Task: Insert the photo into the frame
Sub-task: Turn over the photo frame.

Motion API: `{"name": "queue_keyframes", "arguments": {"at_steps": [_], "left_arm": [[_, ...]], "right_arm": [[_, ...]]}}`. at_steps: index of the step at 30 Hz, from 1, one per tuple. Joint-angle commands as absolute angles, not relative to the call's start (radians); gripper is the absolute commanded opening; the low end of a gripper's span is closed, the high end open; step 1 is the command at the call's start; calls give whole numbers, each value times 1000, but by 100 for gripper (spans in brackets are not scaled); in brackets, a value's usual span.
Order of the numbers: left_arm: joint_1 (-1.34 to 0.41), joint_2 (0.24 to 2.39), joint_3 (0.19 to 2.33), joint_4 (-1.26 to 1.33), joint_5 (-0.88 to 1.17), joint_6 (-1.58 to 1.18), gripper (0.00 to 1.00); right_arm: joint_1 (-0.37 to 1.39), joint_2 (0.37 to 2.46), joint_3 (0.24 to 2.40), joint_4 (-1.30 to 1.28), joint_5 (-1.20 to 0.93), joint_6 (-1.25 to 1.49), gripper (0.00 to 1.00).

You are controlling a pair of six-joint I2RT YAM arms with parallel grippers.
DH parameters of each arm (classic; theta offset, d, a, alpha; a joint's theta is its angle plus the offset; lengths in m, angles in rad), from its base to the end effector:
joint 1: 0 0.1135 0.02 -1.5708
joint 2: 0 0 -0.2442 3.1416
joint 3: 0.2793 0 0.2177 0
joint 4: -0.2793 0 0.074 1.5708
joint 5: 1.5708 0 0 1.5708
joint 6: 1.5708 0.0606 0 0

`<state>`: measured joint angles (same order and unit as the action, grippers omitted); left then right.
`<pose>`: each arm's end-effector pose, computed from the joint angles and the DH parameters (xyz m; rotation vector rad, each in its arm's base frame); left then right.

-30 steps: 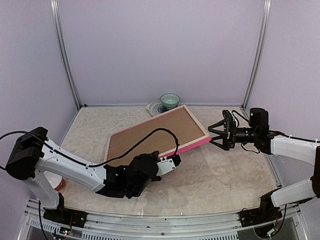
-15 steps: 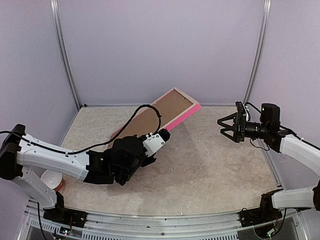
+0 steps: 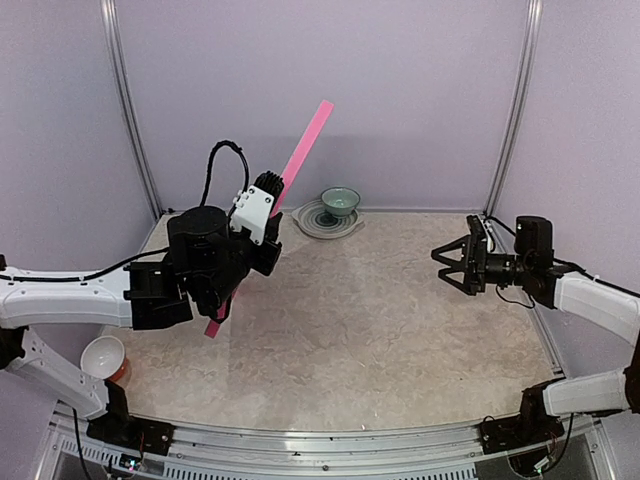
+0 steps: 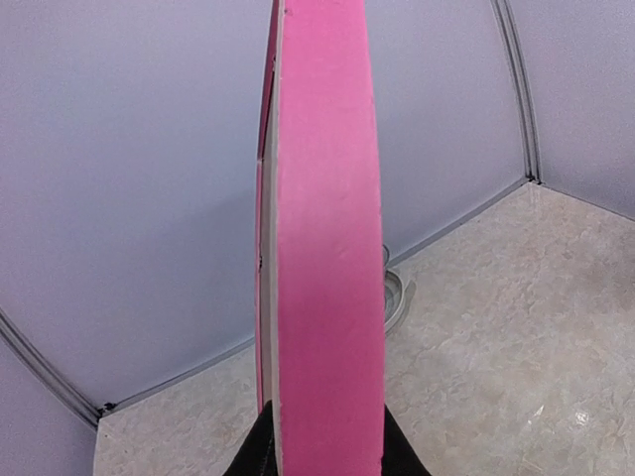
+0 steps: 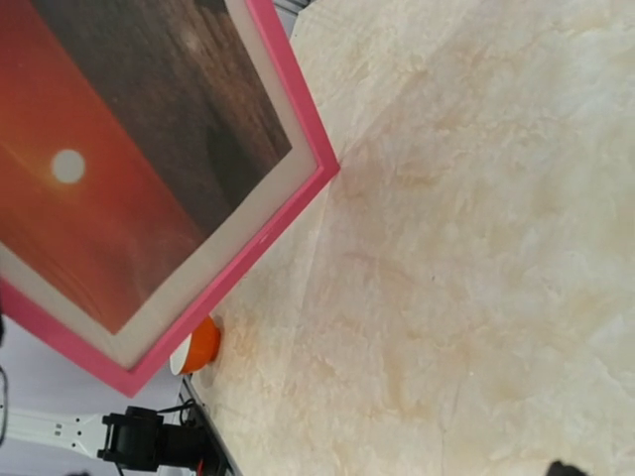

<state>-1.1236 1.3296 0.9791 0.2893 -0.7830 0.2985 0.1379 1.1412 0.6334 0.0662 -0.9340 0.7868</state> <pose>0.1664 -0.2480 0.3280 0.5393 1.5214 0.0016 0.2209 0.0798 0.2392 0.0330 2.1469 1.5009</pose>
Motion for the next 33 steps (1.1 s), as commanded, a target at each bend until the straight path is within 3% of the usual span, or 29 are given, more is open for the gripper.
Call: {"name": "queue_keyframes", "arguments": {"at_steps": [1, 25, 33], "left_arm": [[-1093, 1265, 1047, 352, -700, 176, 0], [-838, 1084, 1043, 240, -343, -229, 0], [-692, 1074, 1033, 226, -86, -388, 0]], "right_arm": [[125, 1156, 620, 109, -942, 793, 99], [124, 1202, 617, 141, -963, 809, 99], [124, 1215, 621, 150, -969, 815, 99]]}}
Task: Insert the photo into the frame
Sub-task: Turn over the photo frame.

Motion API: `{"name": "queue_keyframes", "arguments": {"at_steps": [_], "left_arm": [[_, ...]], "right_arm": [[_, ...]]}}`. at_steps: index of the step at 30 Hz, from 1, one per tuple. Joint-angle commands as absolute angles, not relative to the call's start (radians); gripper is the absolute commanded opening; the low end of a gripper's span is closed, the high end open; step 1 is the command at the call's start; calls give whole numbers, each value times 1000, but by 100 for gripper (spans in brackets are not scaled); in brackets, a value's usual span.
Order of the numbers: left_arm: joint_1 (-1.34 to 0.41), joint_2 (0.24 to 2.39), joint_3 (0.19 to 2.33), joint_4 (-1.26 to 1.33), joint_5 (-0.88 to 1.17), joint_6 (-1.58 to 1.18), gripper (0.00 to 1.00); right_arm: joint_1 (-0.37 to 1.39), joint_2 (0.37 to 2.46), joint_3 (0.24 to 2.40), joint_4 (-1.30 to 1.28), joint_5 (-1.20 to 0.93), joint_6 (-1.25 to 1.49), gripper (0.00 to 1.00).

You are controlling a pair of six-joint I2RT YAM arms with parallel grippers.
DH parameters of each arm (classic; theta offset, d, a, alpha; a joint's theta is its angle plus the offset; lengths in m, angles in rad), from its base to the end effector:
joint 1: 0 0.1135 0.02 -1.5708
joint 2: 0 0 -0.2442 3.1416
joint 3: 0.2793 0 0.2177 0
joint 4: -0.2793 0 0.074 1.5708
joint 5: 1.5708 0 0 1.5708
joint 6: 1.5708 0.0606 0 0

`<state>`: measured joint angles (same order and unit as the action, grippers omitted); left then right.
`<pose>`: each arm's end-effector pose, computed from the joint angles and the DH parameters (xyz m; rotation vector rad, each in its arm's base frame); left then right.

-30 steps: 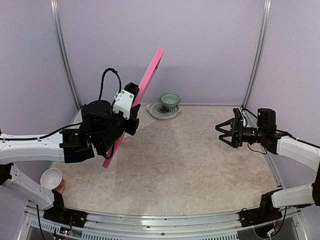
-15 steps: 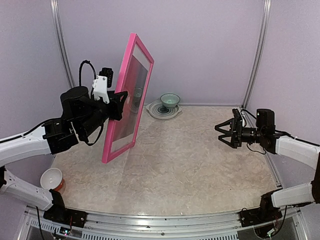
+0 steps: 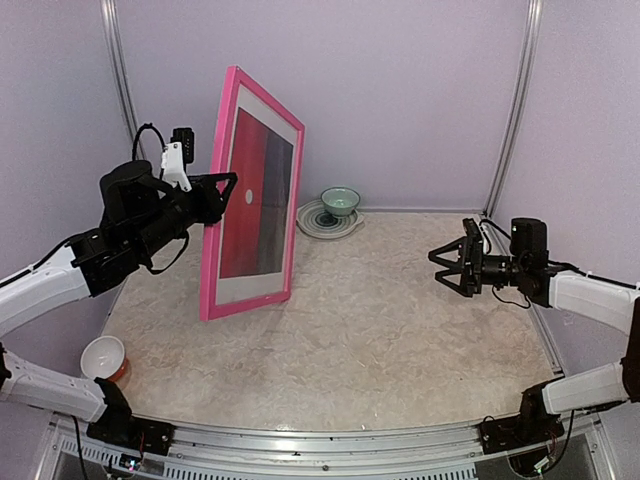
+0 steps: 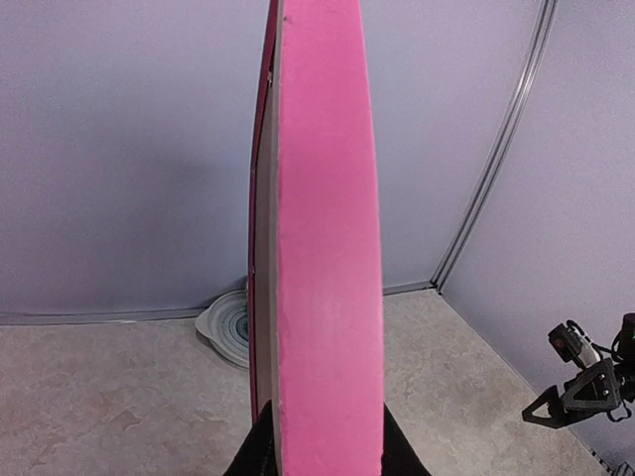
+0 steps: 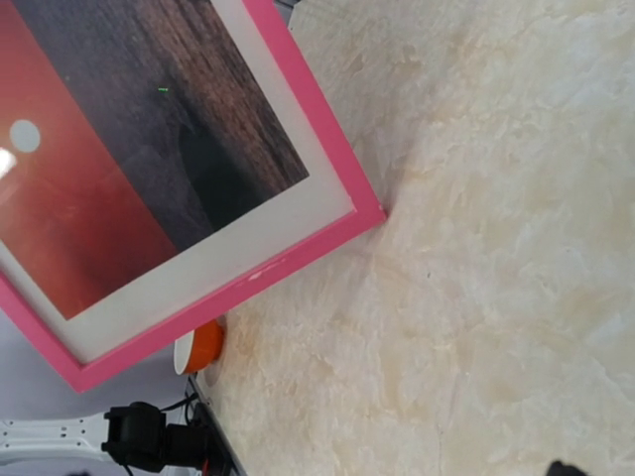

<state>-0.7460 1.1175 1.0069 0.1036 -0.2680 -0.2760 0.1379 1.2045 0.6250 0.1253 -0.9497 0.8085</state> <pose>0.2019 -0.1647 0.3687 0.1637 1.6000 -0.5867 0.2296 0.0816 0.2292 0.0533 2.1646 1.5302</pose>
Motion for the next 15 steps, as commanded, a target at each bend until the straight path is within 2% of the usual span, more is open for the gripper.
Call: {"name": "queue_keyframes", "arguments": {"at_steps": [1, 15], "left_arm": [[-675, 1074, 1031, 227, -54, -406, 0], [-533, 1135, 1000, 262, 313, -564, 0]], "right_arm": [[124, 1216, 622, 152, -969, 816, 99], [124, 1233, 629, 135, -948, 797, 99]]}}
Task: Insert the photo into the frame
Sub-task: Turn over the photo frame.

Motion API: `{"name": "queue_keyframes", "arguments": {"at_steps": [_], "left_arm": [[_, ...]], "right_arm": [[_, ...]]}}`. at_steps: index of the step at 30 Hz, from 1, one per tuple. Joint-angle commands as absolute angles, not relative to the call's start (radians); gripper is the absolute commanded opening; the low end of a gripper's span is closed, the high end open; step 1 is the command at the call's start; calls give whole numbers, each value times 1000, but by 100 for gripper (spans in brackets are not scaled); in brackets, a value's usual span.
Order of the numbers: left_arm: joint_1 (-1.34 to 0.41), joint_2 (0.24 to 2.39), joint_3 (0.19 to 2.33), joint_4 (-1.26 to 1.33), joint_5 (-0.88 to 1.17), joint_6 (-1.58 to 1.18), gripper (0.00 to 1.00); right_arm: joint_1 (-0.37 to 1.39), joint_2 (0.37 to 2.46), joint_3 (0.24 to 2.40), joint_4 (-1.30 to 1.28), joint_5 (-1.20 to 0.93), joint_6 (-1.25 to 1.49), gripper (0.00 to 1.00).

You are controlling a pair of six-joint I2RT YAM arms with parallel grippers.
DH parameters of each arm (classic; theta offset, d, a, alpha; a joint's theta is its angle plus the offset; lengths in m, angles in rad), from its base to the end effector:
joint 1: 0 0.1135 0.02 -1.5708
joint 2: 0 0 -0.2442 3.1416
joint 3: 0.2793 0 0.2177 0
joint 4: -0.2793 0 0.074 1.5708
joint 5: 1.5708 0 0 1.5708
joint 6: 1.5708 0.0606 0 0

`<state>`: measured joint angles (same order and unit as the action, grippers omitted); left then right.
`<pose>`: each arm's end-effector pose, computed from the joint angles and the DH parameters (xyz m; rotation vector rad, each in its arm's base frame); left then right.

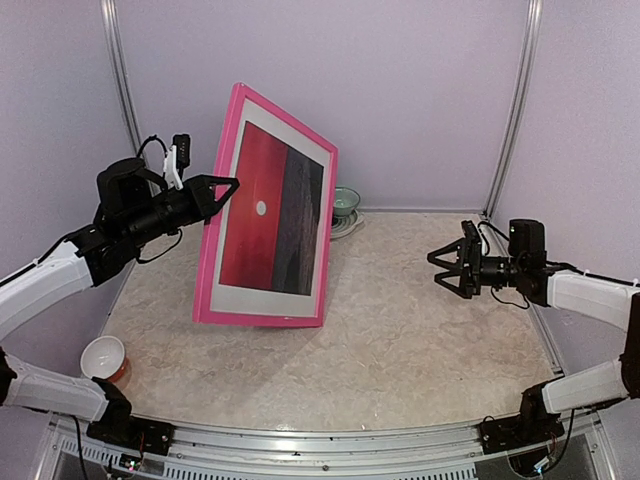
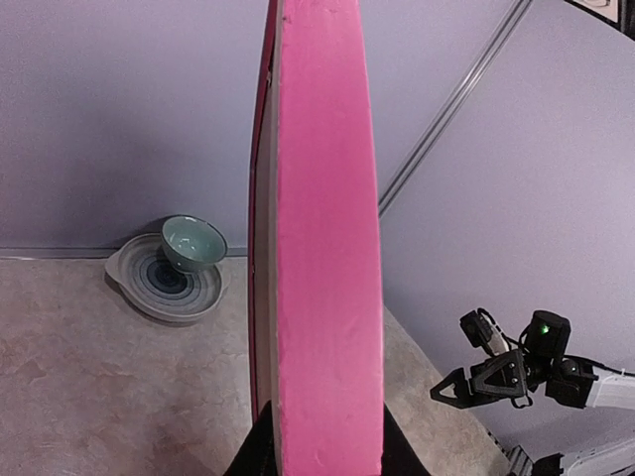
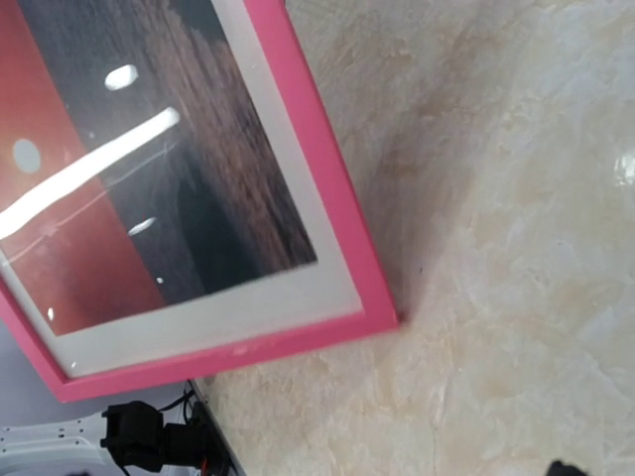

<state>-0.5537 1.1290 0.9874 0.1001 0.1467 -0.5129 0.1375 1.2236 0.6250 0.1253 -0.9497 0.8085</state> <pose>0.2208 -0.1469 0.3586 0.1537 1.6881 -0.9317 0.2318 0.0818 0.2250 0.0676 2.1812 1.5325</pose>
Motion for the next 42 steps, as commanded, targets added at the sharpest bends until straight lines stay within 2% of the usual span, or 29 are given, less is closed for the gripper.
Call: {"name": "queue_keyframes", "arguments": {"at_steps": [1, 18, 42], "left_arm": [[-529, 1148, 1001, 263, 339, -569, 0], [-523, 1302, 980, 266, 575, -598, 0], [-514, 1501, 803, 470, 651, -787, 0]], "right_arm": [[123, 1236, 630, 132, -943, 792, 99], [85, 1305, 640, 78, -880, 704, 99], [56, 1308, 611, 79, -841, 680, 99]]}}
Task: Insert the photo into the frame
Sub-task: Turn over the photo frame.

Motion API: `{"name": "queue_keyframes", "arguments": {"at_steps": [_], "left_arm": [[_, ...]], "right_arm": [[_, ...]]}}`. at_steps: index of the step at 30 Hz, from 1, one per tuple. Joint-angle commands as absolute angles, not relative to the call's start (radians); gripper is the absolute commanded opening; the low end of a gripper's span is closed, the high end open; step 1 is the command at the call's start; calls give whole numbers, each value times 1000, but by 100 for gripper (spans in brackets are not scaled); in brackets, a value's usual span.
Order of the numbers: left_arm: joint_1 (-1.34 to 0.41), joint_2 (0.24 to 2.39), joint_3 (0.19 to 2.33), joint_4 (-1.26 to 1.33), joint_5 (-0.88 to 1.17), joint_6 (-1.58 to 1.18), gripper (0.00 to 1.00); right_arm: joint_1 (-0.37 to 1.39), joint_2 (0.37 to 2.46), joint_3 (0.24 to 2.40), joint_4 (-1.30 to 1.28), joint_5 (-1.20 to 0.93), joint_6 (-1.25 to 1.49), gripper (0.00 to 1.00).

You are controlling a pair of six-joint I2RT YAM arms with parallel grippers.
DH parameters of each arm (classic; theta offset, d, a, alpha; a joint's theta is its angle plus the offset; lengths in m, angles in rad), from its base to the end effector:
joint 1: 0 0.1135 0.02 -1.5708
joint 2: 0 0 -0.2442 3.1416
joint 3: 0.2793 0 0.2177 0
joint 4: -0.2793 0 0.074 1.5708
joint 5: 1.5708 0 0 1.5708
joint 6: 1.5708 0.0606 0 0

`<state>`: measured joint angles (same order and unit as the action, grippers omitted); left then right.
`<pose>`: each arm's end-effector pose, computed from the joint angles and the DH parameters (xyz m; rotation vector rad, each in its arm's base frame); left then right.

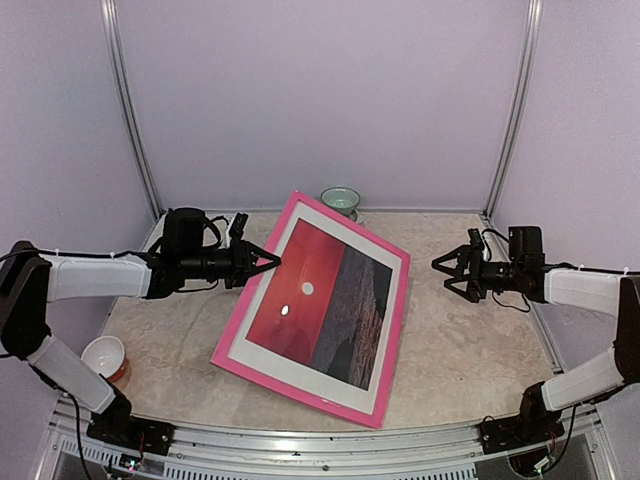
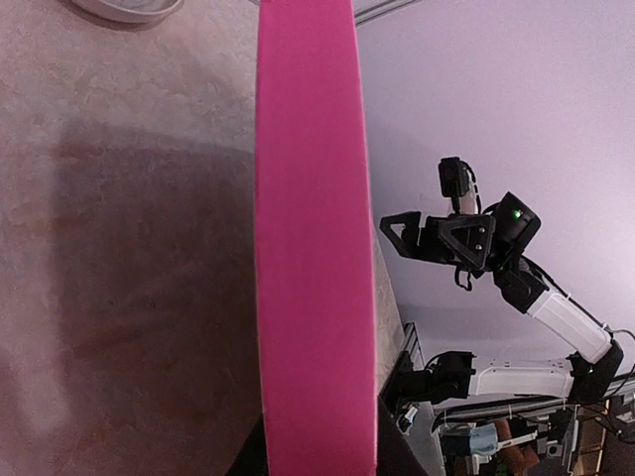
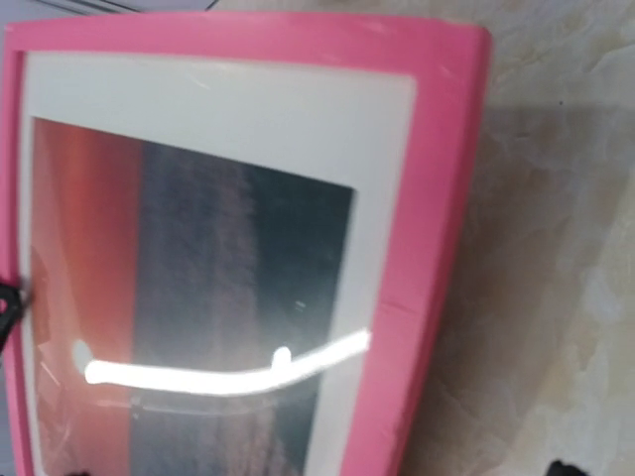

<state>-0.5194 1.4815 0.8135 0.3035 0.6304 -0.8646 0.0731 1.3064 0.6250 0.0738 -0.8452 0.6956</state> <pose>0.2553 -0.1871 0.2304 0.1054 2.1797 -1.4704 0.2463 0.0635 0.1988 0.1811 2.2472 1.3450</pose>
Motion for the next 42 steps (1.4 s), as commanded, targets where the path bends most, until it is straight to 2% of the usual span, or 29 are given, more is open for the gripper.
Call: {"name": "queue_keyframes", "arguments": {"at_steps": [1, 15, 23, 42], "left_arm": [[-513, 1514, 800, 476, 653, -793, 0], [-493, 1612, 744, 586, 657, -866, 0], [-485, 1637, 727, 615, 659, -883, 8], [-503, 1776, 722, 759, 682, -960, 7]], "right_arm": [[55, 1308, 609, 80, -841, 679, 99], [37, 1304, 590, 85, -851, 669, 99], [29, 1316, 586, 94, -854, 667, 99], [25, 1466, 664, 163, -797, 695, 99]]}}
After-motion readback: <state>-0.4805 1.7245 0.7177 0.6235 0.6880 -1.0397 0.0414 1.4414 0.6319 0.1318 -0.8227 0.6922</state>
